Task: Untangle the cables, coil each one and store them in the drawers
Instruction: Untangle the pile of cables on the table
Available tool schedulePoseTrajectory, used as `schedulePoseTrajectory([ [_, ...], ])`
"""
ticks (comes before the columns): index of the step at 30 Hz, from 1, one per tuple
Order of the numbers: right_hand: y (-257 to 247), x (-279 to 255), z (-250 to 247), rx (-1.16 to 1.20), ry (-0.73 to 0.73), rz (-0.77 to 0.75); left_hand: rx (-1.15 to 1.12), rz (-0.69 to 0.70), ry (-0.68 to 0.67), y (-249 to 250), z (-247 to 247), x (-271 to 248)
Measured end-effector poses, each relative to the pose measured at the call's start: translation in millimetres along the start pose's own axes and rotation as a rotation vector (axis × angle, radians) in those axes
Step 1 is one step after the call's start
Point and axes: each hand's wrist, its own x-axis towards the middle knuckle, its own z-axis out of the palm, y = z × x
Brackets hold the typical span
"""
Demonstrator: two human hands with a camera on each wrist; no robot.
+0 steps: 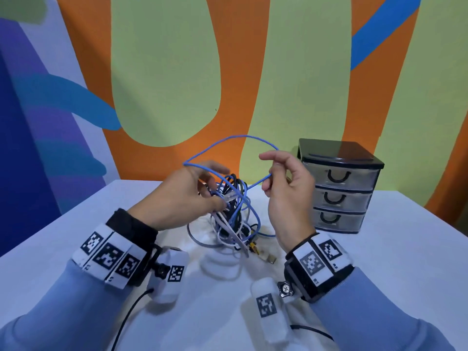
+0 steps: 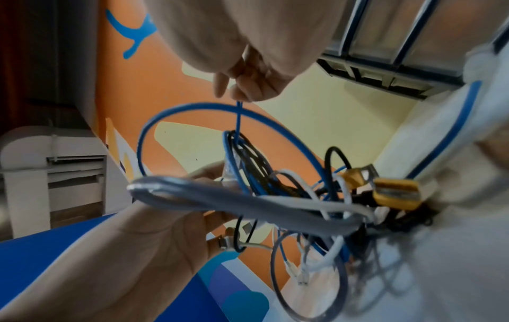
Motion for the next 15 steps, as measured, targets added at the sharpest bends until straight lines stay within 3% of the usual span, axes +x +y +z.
schedulePoseTrajectory([
  [3, -2.9, -0.8, -0.9, 0.000, -0.035, 0.040, -0.099, 0.017, -0.107, 3.3, 5.4, -3.7],
  [6, -6.9, -4.5, -0.5, 0.019, -0.170, 0.126, -0.129, 0.043, -0.175, 9.9, 11.5, -6.4],
  [10, -2.5, -11.4, 4.9, -0.076, -0.393, 0.250, -0.037, 0.092, -0.091, 7.9, 16.3, -3.5],
  [15, 6.8, -8.5, 2.0, -0.090, -0.206, 0.322, -0.077, 0.066, 0.073, 2.6, 13.4, 1.4],
])
